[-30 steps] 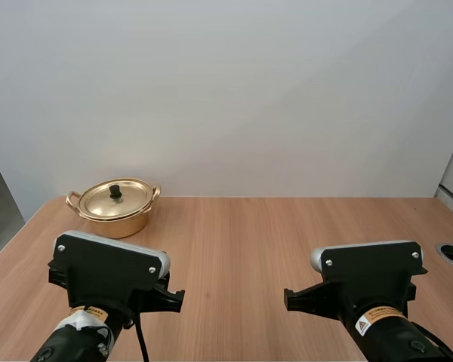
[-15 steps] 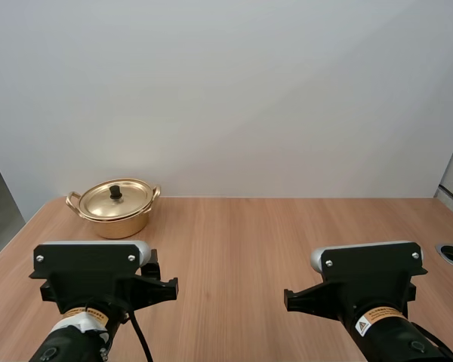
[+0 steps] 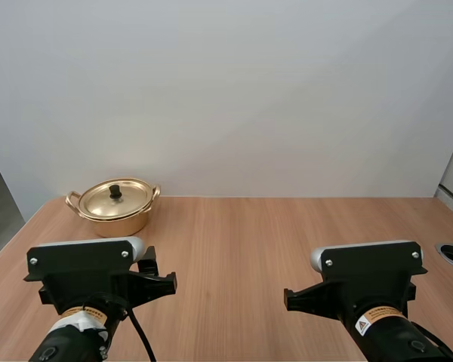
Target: Open the pot, put the car inside, and close it
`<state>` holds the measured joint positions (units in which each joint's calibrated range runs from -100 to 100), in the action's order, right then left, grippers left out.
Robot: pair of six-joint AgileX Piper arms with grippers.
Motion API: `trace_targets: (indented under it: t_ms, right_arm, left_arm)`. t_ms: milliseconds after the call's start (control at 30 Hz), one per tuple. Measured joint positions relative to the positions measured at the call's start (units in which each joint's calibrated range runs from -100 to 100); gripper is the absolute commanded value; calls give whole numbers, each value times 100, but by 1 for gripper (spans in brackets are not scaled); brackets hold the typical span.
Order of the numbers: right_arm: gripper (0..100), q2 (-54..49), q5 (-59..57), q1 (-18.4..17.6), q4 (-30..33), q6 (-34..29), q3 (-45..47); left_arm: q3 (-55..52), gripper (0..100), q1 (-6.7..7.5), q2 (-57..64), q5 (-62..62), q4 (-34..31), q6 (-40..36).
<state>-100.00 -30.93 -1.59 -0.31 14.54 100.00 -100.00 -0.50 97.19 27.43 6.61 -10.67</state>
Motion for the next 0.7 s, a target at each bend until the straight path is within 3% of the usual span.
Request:
trace_targets:
  t_ms: [567,633,700]
  right_arm:
    - [0,0,0,0,-20,0,0]
    - [0,0,0,0,-20,0,0]
    - [0,0,0,0,-20,0,0]
  left_arm:
    - [0,96,7,281,403,-37,0]
    - [0,88,7,281,403,-37,0]
    - [0,67,7,281,403,-37,0]
